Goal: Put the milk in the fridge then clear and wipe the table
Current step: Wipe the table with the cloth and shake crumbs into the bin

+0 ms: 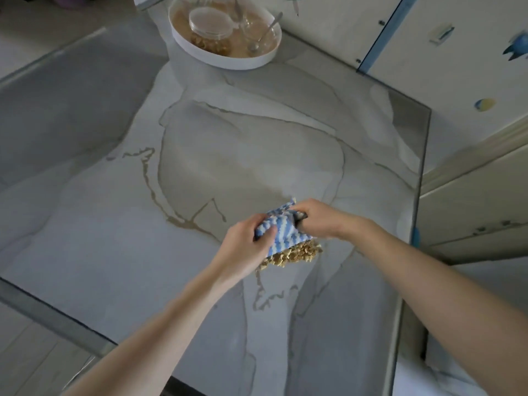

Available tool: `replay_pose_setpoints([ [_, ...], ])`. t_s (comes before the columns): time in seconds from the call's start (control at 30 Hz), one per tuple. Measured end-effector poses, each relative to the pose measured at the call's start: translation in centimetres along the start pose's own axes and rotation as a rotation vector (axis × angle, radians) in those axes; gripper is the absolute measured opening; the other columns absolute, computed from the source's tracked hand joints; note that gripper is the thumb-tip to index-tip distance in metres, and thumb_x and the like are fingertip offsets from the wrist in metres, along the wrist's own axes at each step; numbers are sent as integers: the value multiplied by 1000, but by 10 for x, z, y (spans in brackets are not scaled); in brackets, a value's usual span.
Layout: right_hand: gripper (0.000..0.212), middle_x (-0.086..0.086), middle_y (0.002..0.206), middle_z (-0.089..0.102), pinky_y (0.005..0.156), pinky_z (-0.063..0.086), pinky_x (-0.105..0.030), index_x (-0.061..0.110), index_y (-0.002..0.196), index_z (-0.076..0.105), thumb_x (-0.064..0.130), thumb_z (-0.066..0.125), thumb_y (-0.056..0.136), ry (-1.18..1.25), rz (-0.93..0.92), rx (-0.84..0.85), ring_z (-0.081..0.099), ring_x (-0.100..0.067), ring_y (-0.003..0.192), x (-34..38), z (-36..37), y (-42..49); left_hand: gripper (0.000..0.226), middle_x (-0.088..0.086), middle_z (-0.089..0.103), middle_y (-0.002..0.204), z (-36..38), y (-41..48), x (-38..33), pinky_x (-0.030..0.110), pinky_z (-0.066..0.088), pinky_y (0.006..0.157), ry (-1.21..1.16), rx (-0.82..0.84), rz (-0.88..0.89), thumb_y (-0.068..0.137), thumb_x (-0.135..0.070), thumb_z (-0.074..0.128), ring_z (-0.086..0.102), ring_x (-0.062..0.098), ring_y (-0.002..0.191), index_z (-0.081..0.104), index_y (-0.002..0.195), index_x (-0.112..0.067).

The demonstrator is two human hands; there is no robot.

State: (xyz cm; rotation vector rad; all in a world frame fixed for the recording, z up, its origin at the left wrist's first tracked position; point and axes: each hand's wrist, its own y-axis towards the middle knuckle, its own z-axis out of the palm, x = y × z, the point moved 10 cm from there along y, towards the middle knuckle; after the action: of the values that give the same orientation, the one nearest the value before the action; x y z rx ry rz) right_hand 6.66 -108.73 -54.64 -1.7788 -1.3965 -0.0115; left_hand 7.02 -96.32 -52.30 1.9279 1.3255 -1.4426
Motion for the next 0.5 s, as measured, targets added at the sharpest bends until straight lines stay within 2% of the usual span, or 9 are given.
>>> replay_pose_setpoints([
  [0.03,20,-7,63,45,52,33,-20,2,68,52,-12,41,78,115,22,-36,42,0,50,-4,-9,-6,13,-11,43,54,-4,6,-4,11,30,44,-30,2,-9,89,-18,52,40,1,45,56,77,-19],
  [0.1,21,-4,60,41,48,33,-16,7,71,52,-12,47,77,301,37,-140,38,2,42,-9,-31,-18,16,-9,38,50,-12,20,-15,14,25,44,-118,-7,-23,87,-16,54,33,4,43,55,70,-14],
  [0.2,23,-6,68,51,55,40,-18,2,87,60,-15,49,75,439,21,-259,48,-7,58,-8,-63,-31,23,-10,39,48,-17,47,-45,14,26,45,-188,-12,46,86,-13,54,32,3,45,51,63,-17],
  [0.3,33,-5,75,55,59,42,-15,10,92,62,-14,48,76,463,5,-384,49,-12,69,-13,-95,-36,17,-3,36,59,-15,74,-71,16,24,45,-203,11,125,86,-15,52,30,5,50,54,74,-3],
  [0.37,29,-15,78,55,64,41,-24,-1,97,63,-13,47,76,429,4,-453,49,-18,74,-19,-109,-36,18,-2,35,60,-7,92,-82,17,24,47,-159,53,182,85,-16,52,29,6,51,53,78,1],
  [0.4,28,-19,79,54,66,38,-26,-6,99,61,-13,47,76,405,13,-489,48,-18,76,-24,-114,-36,18,-1,36,60,-1,101,-85,19,25,49,-126,85,200,85,-15,51,30,6,51,53,79,1],
  [0.5,19,-11,73,51,60,32,-25,-9,90,60,-10,47,76,315,24,-575,46,-9,64,-38,-116,-35,9,-5,43,62,21,120,-88,22,31,54,22,196,264,89,-16,49,38,6,55,53,82,-11],
])
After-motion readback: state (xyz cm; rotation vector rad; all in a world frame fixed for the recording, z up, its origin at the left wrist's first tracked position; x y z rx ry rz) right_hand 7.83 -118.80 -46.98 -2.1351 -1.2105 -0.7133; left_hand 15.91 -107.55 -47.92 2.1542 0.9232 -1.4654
